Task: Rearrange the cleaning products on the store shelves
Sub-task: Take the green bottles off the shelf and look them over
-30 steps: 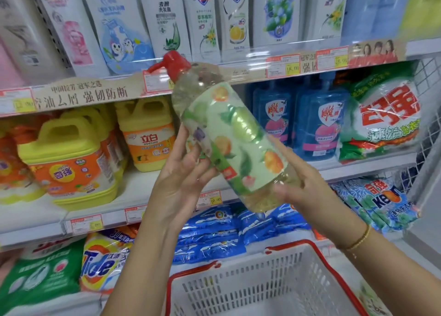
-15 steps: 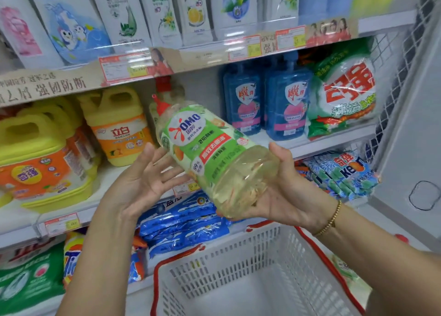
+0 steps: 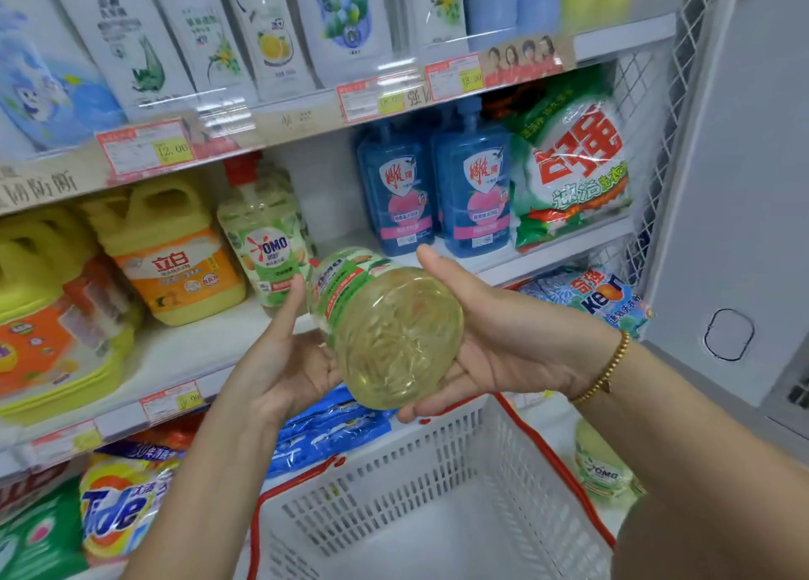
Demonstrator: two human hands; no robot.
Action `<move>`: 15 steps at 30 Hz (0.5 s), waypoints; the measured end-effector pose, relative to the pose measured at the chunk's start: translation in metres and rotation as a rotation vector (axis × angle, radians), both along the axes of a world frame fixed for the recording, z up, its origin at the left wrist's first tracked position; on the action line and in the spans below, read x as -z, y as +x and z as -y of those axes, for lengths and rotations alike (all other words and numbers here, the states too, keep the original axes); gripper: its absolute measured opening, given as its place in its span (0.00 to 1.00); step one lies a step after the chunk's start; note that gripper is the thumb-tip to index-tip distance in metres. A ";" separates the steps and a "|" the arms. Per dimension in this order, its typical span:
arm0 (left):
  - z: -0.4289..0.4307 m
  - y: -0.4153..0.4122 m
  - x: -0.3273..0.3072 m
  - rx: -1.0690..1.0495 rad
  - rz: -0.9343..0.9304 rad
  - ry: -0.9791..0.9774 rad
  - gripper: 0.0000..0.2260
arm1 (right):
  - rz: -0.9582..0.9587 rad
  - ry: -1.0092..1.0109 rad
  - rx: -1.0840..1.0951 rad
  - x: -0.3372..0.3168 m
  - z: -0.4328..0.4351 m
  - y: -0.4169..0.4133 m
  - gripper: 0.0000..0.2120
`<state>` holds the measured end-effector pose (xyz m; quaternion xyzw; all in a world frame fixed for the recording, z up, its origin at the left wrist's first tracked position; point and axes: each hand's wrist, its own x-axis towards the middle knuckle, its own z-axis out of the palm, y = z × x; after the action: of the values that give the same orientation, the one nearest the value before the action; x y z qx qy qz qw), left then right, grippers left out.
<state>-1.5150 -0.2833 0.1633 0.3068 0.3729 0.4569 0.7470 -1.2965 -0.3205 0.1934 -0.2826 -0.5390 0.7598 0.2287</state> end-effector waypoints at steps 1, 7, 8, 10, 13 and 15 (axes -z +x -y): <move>-0.001 0.005 0.000 -0.006 0.012 0.001 0.52 | 0.024 0.016 -0.013 0.000 -0.003 0.006 0.38; -0.013 0.030 -0.013 -0.103 -0.004 0.191 0.41 | 0.076 0.173 -0.025 0.008 -0.021 0.035 0.20; -0.016 0.031 -0.013 -0.133 -0.039 0.233 0.43 | 0.073 0.183 0.018 0.010 -0.025 0.037 0.20; -0.022 0.031 -0.013 -0.215 -0.118 0.345 0.39 | 0.084 0.209 0.126 0.015 -0.037 0.037 0.23; -0.025 0.038 -0.020 -0.363 -0.319 0.559 0.40 | 0.151 0.303 0.294 0.018 -0.055 0.033 0.28; -0.030 0.044 -0.027 -0.462 -0.469 0.649 0.44 | 0.247 0.435 0.376 0.014 -0.067 0.034 0.26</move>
<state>-1.4708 -0.2530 0.1903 0.5288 0.4282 0.6228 0.3861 -1.2626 -0.2535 0.1794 -0.4122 -0.6507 0.5310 0.3532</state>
